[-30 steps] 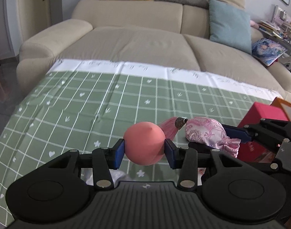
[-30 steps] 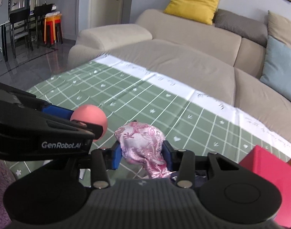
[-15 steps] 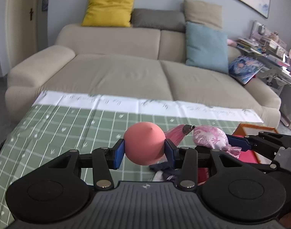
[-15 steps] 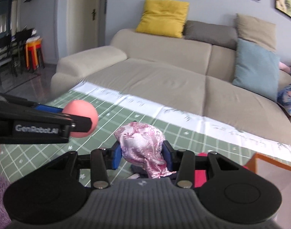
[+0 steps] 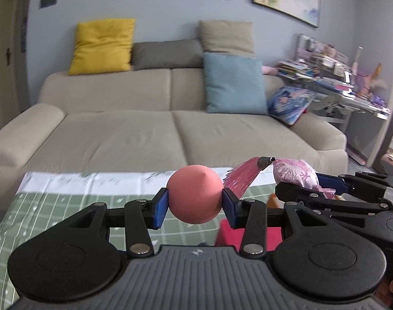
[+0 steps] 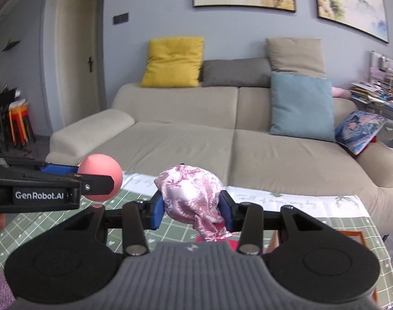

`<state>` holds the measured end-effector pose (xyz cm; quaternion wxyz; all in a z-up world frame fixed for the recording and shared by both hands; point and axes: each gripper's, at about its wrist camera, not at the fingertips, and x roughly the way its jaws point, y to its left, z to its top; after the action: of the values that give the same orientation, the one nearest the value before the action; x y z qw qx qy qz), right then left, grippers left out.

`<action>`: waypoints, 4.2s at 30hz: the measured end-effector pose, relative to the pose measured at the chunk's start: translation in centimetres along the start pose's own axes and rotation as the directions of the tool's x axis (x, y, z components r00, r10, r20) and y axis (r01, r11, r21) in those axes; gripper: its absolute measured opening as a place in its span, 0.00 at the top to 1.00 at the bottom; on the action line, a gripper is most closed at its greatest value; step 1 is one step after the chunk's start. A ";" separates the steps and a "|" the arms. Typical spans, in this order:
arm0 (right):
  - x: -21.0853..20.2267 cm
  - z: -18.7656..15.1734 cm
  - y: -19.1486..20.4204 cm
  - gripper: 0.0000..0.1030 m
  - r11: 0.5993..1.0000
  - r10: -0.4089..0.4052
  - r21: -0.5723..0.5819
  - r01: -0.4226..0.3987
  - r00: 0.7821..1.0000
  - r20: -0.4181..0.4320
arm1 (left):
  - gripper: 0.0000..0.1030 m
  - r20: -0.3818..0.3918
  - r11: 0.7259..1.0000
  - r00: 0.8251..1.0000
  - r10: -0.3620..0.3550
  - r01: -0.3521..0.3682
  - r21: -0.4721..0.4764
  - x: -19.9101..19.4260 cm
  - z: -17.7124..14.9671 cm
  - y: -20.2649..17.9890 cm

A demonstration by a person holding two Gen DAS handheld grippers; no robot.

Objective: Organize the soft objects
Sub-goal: 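Lift and carry the ball and pouch over the shoebox with both tools, then open both tools to drop the ball and pouch into the shoebox, then move both tools back toward the silver fabric and pink cloth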

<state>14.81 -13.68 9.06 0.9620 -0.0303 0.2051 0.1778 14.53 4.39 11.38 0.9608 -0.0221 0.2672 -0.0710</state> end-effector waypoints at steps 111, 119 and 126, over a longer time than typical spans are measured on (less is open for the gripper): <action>-1.3 -6.6 -12.5 0.28 0.922 -0.304 0.193 0.335 0.937 -0.173 | 0.29 -0.131 0.814 0.980 -0.150 0.197 0.546 6.8 -2.7 -15.0; -3.8 -8.2 -8.3 0.28 0.921 -0.315 0.199 0.335 0.941 -0.127 | 0.30 -0.037 0.929 0.992 -0.120 0.125 0.347 3.4 -4.5 -10.6; -5.0 -9.7 -5.9 0.28 0.918 -0.321 0.210 0.335 0.942 -0.101 | 0.31 -0.026 0.982 0.997 -0.072 0.076 0.174 1.5 -6.9 -6.7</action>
<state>8.92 -22.16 2.09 0.9683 0.0389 0.2466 -0.0111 11.38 -2.50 5.26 0.9530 0.0531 0.2685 -0.1300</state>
